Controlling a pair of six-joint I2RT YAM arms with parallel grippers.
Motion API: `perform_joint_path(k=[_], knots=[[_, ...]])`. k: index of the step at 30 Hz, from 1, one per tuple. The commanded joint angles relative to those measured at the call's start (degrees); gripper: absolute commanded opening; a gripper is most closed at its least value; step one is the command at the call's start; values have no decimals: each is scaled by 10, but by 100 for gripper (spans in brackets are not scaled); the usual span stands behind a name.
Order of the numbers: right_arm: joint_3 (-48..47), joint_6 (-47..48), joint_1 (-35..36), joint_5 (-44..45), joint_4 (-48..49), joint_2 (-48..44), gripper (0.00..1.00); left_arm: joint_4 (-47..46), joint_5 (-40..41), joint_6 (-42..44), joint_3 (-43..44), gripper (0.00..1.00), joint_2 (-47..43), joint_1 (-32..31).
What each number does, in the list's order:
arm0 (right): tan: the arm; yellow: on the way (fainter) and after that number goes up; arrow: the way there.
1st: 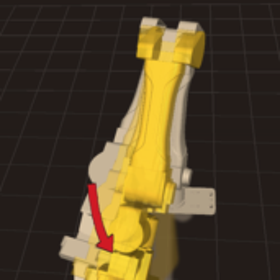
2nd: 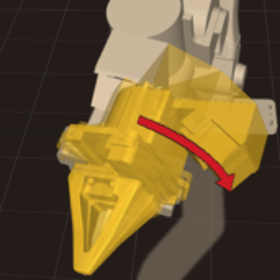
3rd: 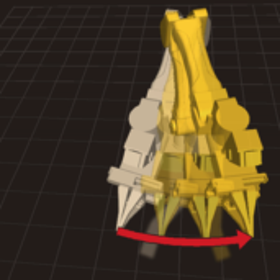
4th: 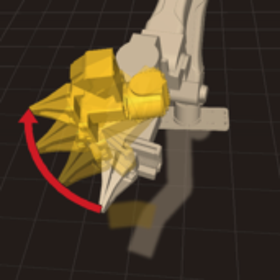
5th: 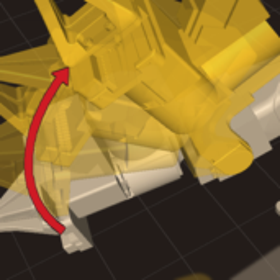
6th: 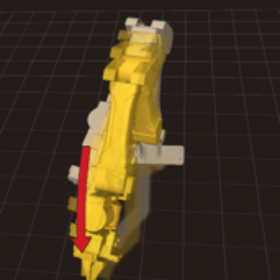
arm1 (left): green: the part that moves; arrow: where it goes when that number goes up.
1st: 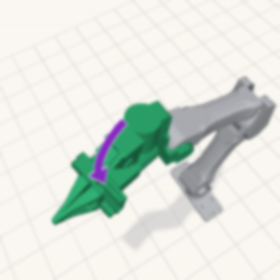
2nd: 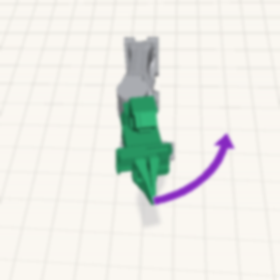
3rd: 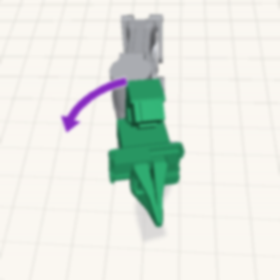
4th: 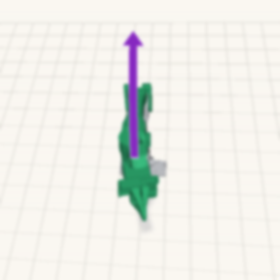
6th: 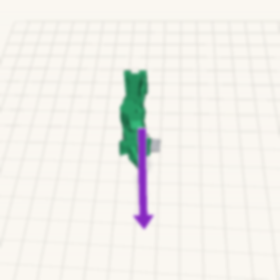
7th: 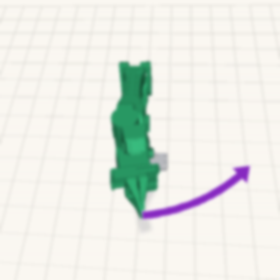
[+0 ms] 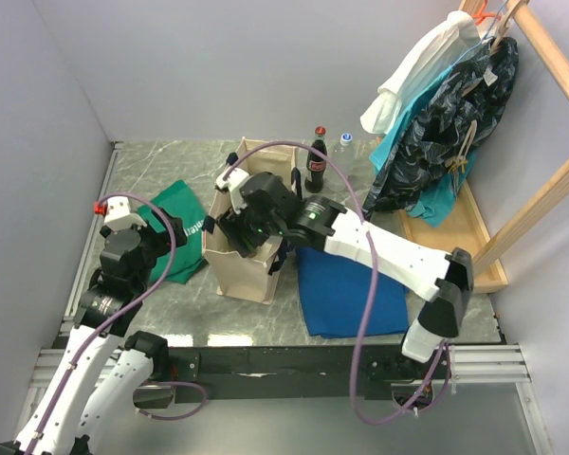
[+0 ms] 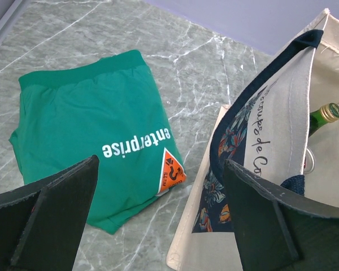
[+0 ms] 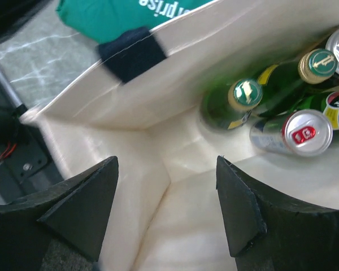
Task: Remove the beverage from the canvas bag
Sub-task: Take out the drink from the canvas bag.
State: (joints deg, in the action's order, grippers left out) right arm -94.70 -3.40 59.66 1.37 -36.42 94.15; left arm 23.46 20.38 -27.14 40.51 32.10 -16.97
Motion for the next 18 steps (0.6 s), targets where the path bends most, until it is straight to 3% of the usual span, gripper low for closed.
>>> perform_joint_path(k=[1,18], knots=[[-48,-1,-31,-29,22,32,76,-10,2,3,20,96,-9,-2],[-120,-18,-75,-68,14,106,75,-13,-1,4,20,96,0,-2]])
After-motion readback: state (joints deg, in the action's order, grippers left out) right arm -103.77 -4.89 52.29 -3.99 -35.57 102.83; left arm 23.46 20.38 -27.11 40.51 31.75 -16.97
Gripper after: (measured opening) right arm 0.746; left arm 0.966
